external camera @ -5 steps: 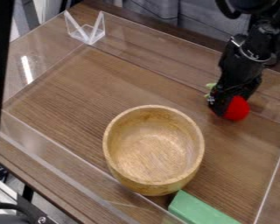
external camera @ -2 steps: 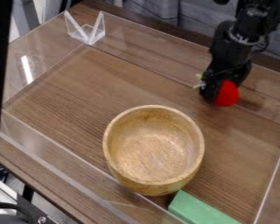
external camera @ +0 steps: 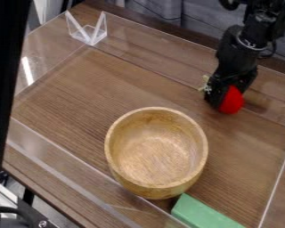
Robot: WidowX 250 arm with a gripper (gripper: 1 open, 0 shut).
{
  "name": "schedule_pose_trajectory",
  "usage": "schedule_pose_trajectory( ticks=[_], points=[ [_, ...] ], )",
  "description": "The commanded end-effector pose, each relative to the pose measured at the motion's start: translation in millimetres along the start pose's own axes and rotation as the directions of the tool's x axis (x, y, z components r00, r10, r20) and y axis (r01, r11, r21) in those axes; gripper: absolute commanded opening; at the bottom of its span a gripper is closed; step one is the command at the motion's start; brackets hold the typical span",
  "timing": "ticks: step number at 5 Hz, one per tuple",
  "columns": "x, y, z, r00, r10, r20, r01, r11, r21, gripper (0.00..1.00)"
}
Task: Move the red fruit to the right
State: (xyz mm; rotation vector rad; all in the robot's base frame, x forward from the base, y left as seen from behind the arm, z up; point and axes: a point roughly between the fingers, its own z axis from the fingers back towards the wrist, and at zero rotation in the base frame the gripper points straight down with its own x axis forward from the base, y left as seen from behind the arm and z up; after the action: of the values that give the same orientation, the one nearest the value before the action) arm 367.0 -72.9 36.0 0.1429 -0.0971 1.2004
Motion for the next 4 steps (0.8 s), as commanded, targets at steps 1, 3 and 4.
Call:
schedule_pose_trajectory(
  ticks=[1, 3, 4],
  points=[
    [-7.2, -3, 12.5, 1.000, -0.001, 0.008, 0.002, 0.999, -0.032, 1.00],
    [-8.9, 1, 28.5, 1.000, 0.004, -0.006, -0.004, 1.000, -0.003, 1.00],
    [-3.9, 3, 24.7, 1.000, -0.014, -0.014, 0.014, 1.000, 0.006, 1.00]
  ],
)
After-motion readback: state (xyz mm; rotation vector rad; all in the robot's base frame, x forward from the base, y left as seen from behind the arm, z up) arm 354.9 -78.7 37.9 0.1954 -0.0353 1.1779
